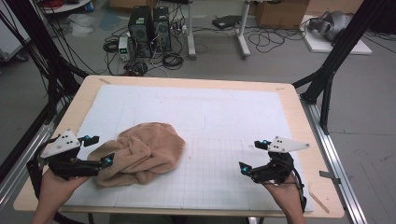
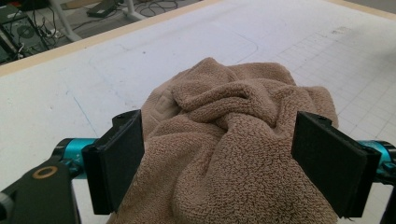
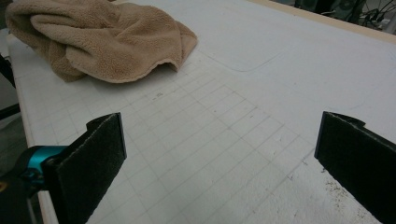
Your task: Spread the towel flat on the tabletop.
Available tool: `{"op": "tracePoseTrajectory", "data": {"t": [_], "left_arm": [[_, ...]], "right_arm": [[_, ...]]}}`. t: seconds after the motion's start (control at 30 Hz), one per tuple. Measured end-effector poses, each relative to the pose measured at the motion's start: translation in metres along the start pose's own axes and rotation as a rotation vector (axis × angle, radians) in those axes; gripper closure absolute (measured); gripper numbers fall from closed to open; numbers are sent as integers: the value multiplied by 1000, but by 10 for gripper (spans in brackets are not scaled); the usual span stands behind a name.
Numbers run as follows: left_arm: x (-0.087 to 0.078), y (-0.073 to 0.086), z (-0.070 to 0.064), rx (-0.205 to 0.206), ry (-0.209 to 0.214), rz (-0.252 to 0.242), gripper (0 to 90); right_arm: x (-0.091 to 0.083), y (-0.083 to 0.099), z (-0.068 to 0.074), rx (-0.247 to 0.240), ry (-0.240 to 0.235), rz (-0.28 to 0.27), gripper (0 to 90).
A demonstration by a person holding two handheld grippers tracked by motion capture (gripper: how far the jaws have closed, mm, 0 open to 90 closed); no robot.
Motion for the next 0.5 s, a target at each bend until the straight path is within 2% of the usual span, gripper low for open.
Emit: {"op": "tracePoseTrajectory", "data": {"t": [0.5], "left_arm": [[-2,-5,-4,7,5,-4,176]], "right_arm": [[-1,6,0,6,1,-1,9]]}}
Point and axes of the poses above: each handheld gripper's, and its own axes: x roughly forward along the jaws, y roughly out of its underside, z roughly to its left, the point moved 3 cm from there along x, roughly forward along the jaws, and after that the axes turned 4 degrees about -x, right-handed, at the moved point
